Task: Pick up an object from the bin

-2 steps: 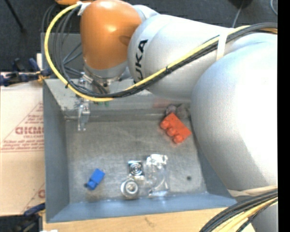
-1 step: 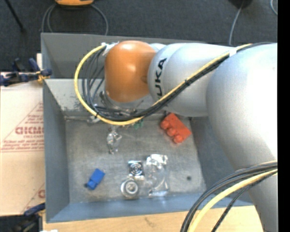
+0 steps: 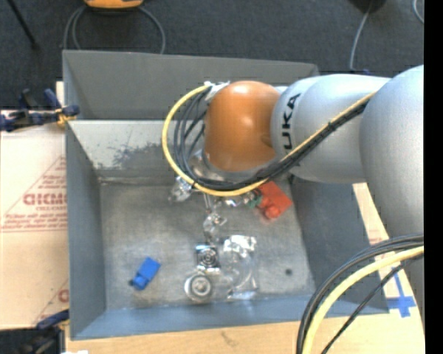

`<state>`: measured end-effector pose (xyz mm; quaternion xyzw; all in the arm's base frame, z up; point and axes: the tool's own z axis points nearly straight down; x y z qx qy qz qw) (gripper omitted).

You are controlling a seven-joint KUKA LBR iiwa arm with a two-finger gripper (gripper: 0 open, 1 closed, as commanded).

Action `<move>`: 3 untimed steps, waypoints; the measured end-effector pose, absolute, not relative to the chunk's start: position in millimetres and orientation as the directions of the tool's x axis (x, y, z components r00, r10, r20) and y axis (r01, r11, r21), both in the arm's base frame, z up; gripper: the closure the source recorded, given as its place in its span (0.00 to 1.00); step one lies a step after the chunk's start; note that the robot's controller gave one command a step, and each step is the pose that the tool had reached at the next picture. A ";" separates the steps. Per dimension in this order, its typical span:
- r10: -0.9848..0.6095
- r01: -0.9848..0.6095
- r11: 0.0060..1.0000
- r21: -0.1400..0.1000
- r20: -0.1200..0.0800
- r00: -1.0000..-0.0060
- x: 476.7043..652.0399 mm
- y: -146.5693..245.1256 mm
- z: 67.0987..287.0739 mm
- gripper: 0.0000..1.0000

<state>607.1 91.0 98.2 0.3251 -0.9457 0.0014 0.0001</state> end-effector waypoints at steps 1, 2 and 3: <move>-0.781 -0.781 0.624 -0.002 0.000 -0.624 555.0 37.1 95.9 0.00; -0.959 -0.959 0.282 -0.016 -0.008 -0.282 521.6 54.0 74.7 0.00; -0.959 -0.959 0.284 -0.015 -0.010 -0.284 521.8 55.5 75.9 1.00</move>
Offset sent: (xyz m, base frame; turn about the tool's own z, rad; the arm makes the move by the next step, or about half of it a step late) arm -0.0524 -0.0506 -0.0025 -0.2402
